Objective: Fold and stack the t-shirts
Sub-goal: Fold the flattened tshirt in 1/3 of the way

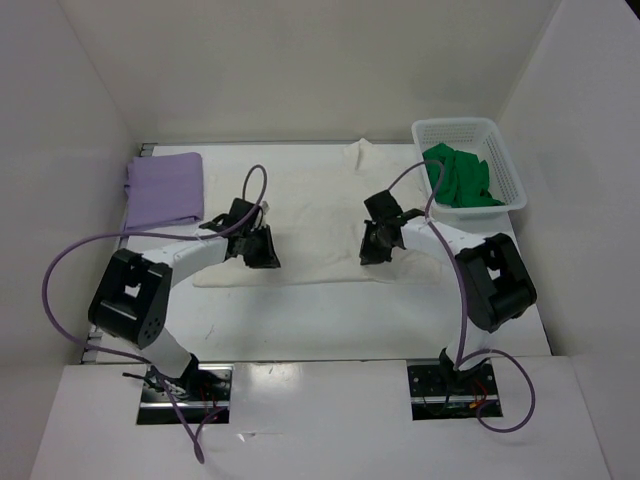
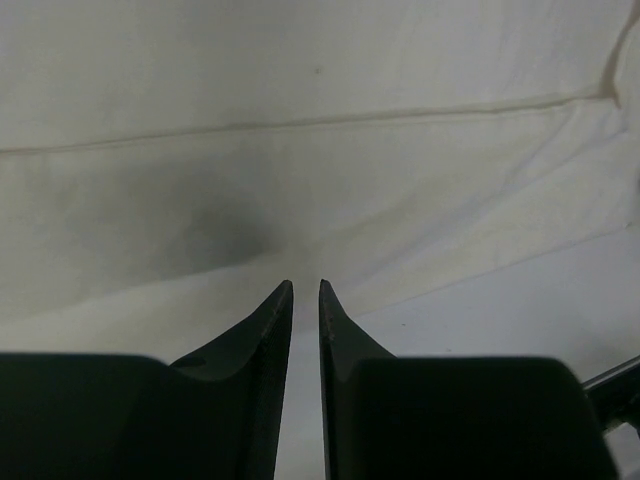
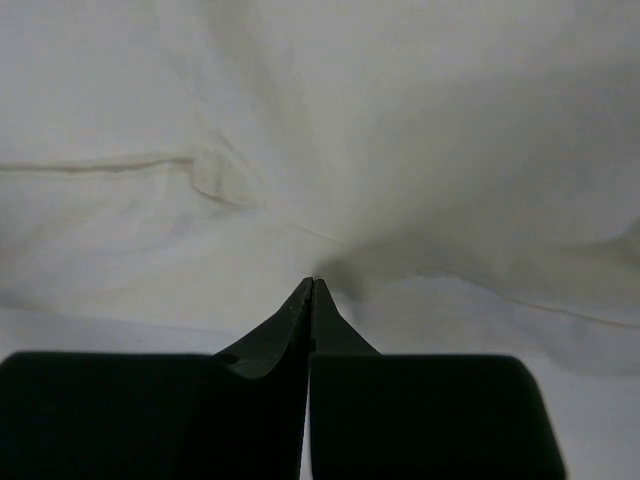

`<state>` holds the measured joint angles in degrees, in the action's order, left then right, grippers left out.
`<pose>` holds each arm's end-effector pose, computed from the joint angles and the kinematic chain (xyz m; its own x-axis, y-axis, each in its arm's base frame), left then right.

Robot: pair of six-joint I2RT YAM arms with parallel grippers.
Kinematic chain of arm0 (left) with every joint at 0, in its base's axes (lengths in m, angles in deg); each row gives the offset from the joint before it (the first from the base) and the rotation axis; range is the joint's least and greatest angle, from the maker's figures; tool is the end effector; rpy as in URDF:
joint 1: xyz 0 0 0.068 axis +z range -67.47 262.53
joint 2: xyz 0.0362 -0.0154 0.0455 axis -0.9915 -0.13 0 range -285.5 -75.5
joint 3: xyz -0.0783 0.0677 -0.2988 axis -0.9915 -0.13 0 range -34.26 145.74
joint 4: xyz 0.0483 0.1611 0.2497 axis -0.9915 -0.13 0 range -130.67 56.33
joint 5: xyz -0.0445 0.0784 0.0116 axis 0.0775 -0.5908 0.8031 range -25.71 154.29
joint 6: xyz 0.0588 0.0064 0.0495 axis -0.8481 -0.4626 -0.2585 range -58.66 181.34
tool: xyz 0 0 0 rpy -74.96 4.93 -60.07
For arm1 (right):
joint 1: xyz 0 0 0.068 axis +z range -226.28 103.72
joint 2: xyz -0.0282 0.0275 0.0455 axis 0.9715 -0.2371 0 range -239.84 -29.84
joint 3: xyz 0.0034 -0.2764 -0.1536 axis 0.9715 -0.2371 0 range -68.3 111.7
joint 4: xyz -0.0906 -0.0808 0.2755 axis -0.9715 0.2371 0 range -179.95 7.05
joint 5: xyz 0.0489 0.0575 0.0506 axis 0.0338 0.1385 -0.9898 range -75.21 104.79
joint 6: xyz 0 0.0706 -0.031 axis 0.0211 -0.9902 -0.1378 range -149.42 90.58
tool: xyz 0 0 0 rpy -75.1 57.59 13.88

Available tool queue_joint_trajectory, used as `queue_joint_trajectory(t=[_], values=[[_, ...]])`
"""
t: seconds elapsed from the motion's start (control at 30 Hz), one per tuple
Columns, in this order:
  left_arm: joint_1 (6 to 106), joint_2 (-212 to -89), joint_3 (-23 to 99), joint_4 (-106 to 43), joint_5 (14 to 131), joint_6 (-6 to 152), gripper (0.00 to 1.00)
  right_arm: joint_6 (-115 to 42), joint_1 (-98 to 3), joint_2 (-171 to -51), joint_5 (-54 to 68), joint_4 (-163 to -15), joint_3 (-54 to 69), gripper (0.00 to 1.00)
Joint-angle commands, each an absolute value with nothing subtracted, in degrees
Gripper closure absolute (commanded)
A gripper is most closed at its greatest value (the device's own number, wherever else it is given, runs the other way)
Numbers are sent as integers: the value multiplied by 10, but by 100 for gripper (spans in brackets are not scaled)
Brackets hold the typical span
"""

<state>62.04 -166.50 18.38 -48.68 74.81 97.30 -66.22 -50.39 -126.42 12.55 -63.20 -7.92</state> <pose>0.3425 -0.1408 0.1799 -0.8706 -0.2910 -0.3968 -0.0802 0.8796 -0.4690 0.3459 0.1708 0.1748 -0.9125 0.2223 -0.3434 0.1176 0.9466 0.3003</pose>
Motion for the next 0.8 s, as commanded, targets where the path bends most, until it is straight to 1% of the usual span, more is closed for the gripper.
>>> queue_joint_trajectory(t=[0.0, 0.1, 0.23, 0.3, 0.4, 0.43, 0.6, 0.73, 0.77], values=[[608, -1693, 211, -490, 755, 962, 77, -680, -500, -1245, 104, -672, -96, 100], [608, -1725, 198, -470, 785, 974, 77, -680, -495, -1264, 104, -684, -102, 100], [629, -1779, 152, -462, 879, 989, 77, -685, -495, -1287, 104, -695, -139, 100], [635, -1779, 129, -488, 885, 983, 77, -692, -488, -1279, 104, -695, -157, 100], [651, -1749, 93, -502, 896, 988, 77, -711, -481, -1249, 109, -695, -205, 100], [659, -1729, 71, -507, 902, 988, 74, -718, -475, -1242, 104, -688, -227, 100], [664, -1644, 35, -545, 900, 1023, 72, -758, -438, -1182, 93, -657, -287, 100], [664, -1592, 1, -570, 929, 1066, 72, -799, -388, -1162, 57, -638, -312, 100], [664, -1579, -17, -575, 947, 1077, 74, -816, -377, -1155, 48, -638, -317, 100]])
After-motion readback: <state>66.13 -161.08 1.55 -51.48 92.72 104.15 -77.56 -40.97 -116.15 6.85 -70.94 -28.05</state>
